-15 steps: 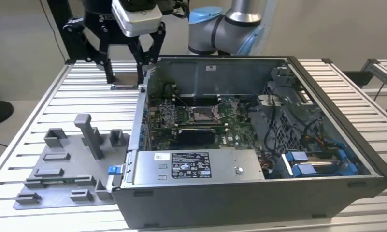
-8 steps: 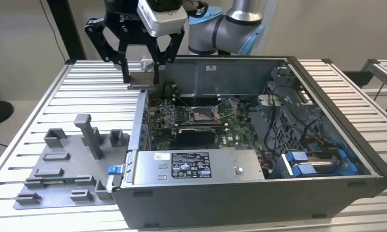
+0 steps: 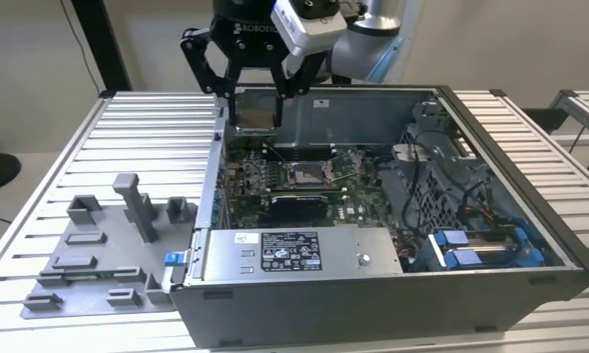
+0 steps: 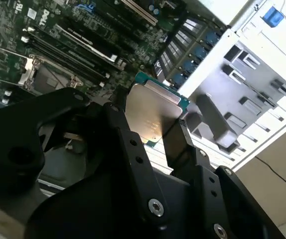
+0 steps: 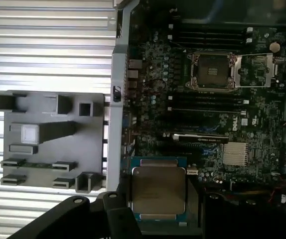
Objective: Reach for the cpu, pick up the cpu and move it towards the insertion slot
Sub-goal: 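Pick up the cpu and move it towards the insertion slot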
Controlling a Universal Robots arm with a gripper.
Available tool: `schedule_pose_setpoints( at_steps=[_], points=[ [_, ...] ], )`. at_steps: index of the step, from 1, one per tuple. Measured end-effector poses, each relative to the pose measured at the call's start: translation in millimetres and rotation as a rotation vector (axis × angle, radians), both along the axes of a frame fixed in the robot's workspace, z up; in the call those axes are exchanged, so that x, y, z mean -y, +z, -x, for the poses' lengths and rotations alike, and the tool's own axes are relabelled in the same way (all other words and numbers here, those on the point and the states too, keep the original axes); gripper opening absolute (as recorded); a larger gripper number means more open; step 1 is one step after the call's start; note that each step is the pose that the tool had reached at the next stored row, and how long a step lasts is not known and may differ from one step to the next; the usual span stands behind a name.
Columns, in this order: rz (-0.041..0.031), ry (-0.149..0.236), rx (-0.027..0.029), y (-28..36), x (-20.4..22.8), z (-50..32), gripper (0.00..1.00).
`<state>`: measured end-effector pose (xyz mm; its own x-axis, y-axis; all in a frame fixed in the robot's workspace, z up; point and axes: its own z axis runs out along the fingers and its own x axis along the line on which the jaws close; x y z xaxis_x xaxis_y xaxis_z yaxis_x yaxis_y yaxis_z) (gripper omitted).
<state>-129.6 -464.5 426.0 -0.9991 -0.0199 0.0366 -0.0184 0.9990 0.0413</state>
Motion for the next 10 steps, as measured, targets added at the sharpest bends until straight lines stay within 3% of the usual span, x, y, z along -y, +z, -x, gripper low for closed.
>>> schedule_pose_setpoints(
  at_steps=[10],
  points=[
    [0.0001,0.0,0.0,-0.6,0.0,-45.4,0.0]
  ],
)
